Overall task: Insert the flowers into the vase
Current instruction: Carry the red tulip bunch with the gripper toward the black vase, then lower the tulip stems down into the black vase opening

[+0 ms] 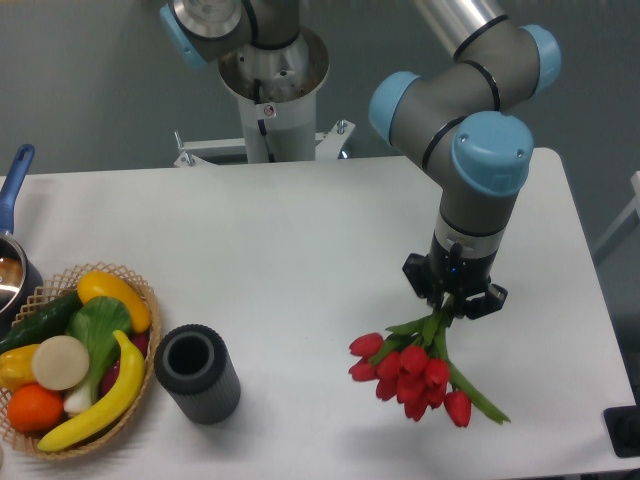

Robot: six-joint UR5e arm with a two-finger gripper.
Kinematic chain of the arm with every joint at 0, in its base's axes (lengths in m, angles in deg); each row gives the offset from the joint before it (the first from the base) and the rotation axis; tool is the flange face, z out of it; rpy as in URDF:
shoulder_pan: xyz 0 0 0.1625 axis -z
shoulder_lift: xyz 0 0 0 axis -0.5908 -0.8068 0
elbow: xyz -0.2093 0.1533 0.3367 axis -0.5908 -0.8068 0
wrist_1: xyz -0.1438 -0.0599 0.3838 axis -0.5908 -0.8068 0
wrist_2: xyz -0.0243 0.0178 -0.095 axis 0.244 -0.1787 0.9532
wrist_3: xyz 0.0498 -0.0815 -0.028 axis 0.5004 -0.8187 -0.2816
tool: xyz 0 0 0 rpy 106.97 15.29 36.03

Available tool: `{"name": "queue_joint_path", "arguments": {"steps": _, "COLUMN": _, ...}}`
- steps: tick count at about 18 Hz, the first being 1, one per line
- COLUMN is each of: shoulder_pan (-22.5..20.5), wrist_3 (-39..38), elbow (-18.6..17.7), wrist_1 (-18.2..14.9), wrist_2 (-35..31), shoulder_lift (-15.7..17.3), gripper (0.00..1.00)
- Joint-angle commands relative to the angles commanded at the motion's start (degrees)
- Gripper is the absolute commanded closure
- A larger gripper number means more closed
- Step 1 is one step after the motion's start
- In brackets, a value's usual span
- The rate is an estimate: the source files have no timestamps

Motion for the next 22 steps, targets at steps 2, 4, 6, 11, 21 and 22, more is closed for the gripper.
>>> {"name": "queue_joint_path", "arguments": {"steps": 2, "shoulder_pan": 0.1, "wrist_3": -3.2, "elbow": 0.0, "wrist_1": 0.6, "wrist_2": 8.2, "shoulder_lift": -0.1, "gripper": 1.00}}
{"name": "queue_joint_path", "arguments": {"steps": 4, "shoulder_pan": 0.2, "wrist_3": -5.6, "elbow": 0.0, "wrist_1": 2.4, "wrist_2": 17.7, "shoulder_lift": -0.4, "gripper": 1.00}}
{"name": "queue_joint_path", "arguments": {"steps": 6, "shoulder_pan": 0.3, "wrist_3": -10.2, "elbow": 0.1, "wrist_1": 7.0, "wrist_2": 23.1, "shoulder_lift": -0.9, "gripper": 1.00}}
{"name": "queue_joint_path", "arguments": {"steps": 11, "shoulder_pan": 5.3, "wrist_3": -16.0, "elbow": 2.0, "wrist_1": 14.3, "wrist_2": 23.6, "shoulder_lift": -2.2, "gripper": 1.00}}
{"name": "queue_joint_path", "arguments": {"steps": 21, "shoulder_pan": 11.8, "wrist_3": -23.8, "elbow": 5.5, "wrist_1": 23.2, "wrist_2": 28.8, "shoulder_lift": -1.8, "gripper": 1.00}}
{"name": "queue_joint_path", "arguments": {"steps": 22, "shoulder_pan": 11.8, "wrist_3": -23.8, "elbow": 5.5, "wrist_1": 24.1, "wrist_2": 29.7, "shoulder_lift": -1.8, "gripper": 1.00}}
